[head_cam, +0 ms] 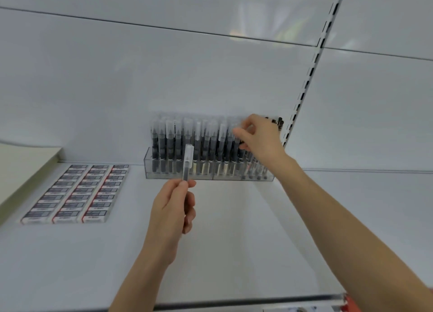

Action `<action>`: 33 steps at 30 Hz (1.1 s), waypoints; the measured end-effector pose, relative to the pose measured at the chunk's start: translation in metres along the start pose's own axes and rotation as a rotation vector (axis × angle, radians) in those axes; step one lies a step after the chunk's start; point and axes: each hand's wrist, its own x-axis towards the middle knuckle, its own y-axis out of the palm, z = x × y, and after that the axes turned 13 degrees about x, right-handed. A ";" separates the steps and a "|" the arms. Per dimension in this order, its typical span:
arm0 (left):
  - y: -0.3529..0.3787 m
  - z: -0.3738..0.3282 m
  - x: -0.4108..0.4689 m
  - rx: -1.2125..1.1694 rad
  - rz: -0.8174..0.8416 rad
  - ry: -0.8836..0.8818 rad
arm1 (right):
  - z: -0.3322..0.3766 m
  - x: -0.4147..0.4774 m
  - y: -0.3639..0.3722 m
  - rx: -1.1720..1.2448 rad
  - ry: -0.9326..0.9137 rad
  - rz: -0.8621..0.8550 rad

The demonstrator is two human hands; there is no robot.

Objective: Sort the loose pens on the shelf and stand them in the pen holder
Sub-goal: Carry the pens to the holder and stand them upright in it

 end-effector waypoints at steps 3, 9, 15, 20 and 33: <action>0.003 0.001 0.000 0.039 0.000 0.044 | -0.006 -0.007 0.002 0.024 0.048 -0.031; 0.012 0.004 -0.001 0.101 0.051 0.154 | -0.001 -0.052 -0.007 0.394 0.088 -0.147; 0.029 0.011 0.000 0.288 0.159 0.262 | 0.000 -0.077 -0.005 0.535 0.213 0.159; 0.012 0.030 0.000 0.823 0.026 0.447 | 0.001 -0.057 -0.035 0.510 0.123 -0.076; -0.005 0.052 -0.002 1.532 0.216 0.318 | 0.002 -0.008 -0.030 -0.023 -0.190 -0.203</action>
